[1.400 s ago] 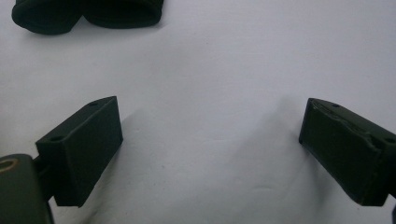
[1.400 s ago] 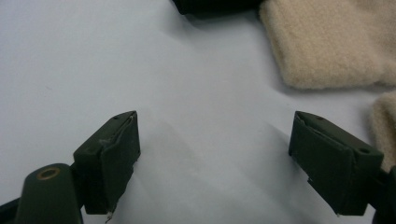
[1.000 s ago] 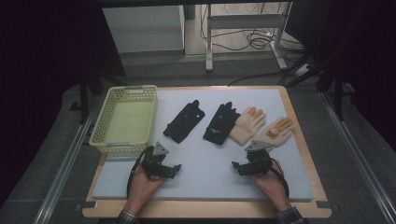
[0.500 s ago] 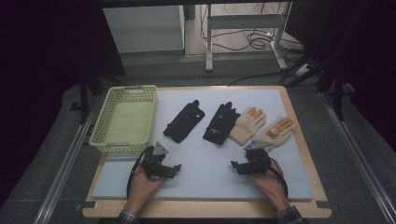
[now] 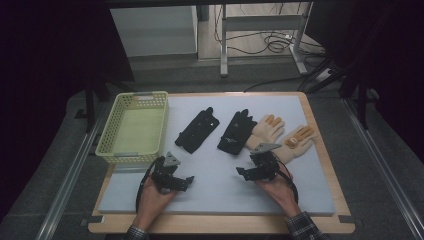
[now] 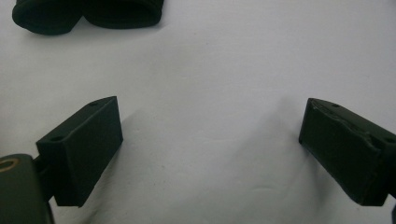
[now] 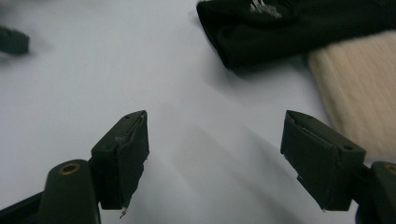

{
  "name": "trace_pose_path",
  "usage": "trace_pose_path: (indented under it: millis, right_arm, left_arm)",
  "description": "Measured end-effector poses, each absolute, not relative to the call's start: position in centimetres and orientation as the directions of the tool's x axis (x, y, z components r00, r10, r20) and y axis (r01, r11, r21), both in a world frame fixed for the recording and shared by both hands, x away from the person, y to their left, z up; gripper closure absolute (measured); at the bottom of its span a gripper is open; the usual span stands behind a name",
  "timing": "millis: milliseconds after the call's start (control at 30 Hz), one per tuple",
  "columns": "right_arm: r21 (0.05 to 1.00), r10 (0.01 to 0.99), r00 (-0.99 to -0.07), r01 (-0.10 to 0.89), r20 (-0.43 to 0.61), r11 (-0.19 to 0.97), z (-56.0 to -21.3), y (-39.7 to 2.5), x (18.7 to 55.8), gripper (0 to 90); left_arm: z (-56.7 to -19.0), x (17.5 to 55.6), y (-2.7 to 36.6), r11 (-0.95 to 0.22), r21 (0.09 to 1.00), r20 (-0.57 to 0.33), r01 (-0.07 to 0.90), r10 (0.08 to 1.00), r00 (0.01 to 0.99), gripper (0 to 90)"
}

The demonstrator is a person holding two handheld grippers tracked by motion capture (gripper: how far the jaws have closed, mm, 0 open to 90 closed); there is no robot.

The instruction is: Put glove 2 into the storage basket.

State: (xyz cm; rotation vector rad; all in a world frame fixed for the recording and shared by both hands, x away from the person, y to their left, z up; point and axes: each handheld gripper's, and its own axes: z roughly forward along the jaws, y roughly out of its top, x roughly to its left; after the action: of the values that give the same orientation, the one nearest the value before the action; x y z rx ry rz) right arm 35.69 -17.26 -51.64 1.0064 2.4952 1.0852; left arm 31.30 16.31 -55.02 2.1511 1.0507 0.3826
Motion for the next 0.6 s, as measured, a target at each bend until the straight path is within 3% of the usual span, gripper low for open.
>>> trace_pose_path:
  millis: [167, 433, 467, 600]
  right_arm:
    - [0.730, 0.666, -0.744, 0.485, 0.054, 0.482, -51.1, -16.2, 36.3, 27.7]
    - [0.745, 0.627, -0.777, 0.454, 0.062, 0.489, -50.5, -13.7, 37.8, 45.2]
    - [0.744, 0.612, -0.788, 0.449, 0.069, 0.495, -50.4, -13.0, 38.2, 50.6]
    - [0.735, 0.595, -0.802, 0.439, 0.060, 0.518, -50.4, -11.7, 38.8, 56.6]
  left_arm:
    - [-55.0, 31.3, 16.3, -0.424, 0.703, -0.039, 0.571, 0.778, 0.627, 6.2]
    - [-55.0, 31.3, 16.3, -0.425, 0.703, -0.039, 0.570, 0.778, 0.628, 6.2]
    - [-55.0, 31.3, 16.3, -0.426, 0.703, -0.038, 0.570, 0.777, 0.628, 6.2]
    - [-55.0, 31.3, 16.3, -0.425, 0.703, -0.039, 0.570, 0.777, 0.628, 6.2]
